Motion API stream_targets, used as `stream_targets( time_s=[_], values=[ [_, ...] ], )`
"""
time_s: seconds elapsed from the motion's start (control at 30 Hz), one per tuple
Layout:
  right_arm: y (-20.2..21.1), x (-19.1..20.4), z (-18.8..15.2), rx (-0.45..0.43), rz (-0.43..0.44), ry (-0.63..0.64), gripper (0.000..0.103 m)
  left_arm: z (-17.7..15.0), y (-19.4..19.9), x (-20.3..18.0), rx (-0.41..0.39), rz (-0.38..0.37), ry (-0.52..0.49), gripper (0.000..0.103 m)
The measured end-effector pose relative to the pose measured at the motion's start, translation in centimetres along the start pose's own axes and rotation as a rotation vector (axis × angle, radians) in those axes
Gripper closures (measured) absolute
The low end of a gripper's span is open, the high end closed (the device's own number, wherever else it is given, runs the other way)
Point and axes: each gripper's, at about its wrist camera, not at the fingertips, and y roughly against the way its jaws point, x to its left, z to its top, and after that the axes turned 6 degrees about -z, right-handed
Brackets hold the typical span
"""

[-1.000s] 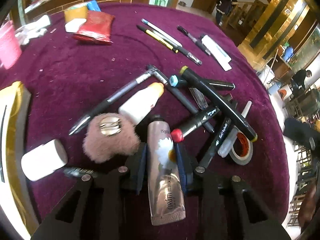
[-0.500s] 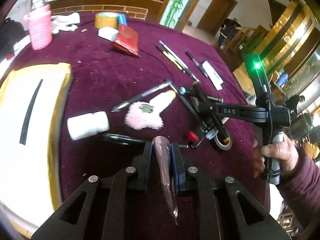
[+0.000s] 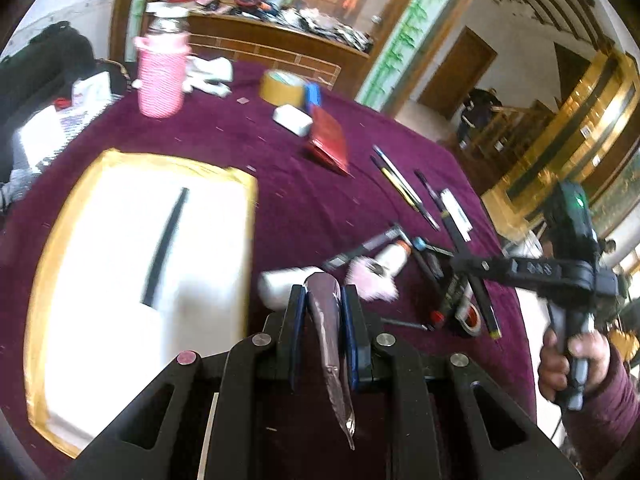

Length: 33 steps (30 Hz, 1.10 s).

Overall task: Organize objects
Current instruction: 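Grasp a yellow-capped black marker with the right tool while the left tool carries the tube, then lower the tube and marker into the tray and open both tools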

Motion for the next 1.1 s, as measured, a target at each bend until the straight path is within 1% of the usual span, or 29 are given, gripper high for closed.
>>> stream_targets(
  time_s=[0.03, 0.17, 0.3, 0.4, 0.53, 0.67, 0.77, 0.83, 0.9, 0.93, 0.97, 1.03, 1.1],
  values=[
    [-0.3, 1.2, 0.0, 0.008, 0.02, 0.0, 0.091, 0.3, 0.4, 0.7, -0.009, 0.008, 0.006, 0.089],
    [-1.7, 5.6, 0.1, 0.037, 0.072, 0.013, 0.091, 2.2, 1.8, 5.4, -0.046, 0.057, 0.061, 0.089],
    [-4.1, 11.1, 0.5, 0.068, 0.102, 0.041, 0.091, 3.7, 1.5, 9.5, -0.052, 0.115, 0.077, 0.089],
    [-6.5, 15.0, 0.9, 0.09, 0.112, 0.058, 0.091, 4.8, 0.0, 12.0, -0.037, 0.14, 0.075, 0.089],
    [-10.4, 18.9, 1.2, 0.125, 0.068, 0.082, 0.09, 5.4, -2.8, 14.1, -0.007, 0.142, 0.086, 0.089],
    [-13.7, 20.2, 1.5, 0.151, 0.003, 0.049, 0.09, 5.5, -5.2, 15.6, 0.022, 0.119, 0.104, 0.089],
    [-15.6, 20.3, 1.9, 0.158, -0.046, 0.029, 0.09, 5.6, -6.2, 16.0, 0.029, 0.095, 0.104, 0.089],
    [-16.6, 20.2, 2.1, 0.153, -0.086, 0.015, 0.091, 5.7, -6.8, 16.2, 0.043, 0.077, 0.102, 0.089],
    [-17.2, 20.3, 2.6, 0.143, -0.122, 0.013, 0.091, 5.5, -7.3, 16.2, 0.05, 0.078, 0.089, 0.087],
    [-17.4, 20.3, 2.7, 0.137, -0.143, 0.016, 0.091, 5.5, -7.5, 16.1, 0.053, 0.078, 0.083, 0.082],
    [-17.7, 20.3, 2.8, 0.132, -0.163, 0.022, 0.091, 5.5, -7.5, 16.2, 0.056, 0.083, 0.08, 0.075],
    [-17.7, 20.4, 3.0, 0.123, -0.182, 0.029, 0.091, 5.7, -7.2, 16.3, 0.059, 0.091, 0.079, 0.072],
    [-17.8, 20.5, 3.3, 0.124, -0.202, 0.032, 0.091, 5.9, -6.5, 16.4, 0.055, 0.08, 0.083, 0.07]
  ],
)
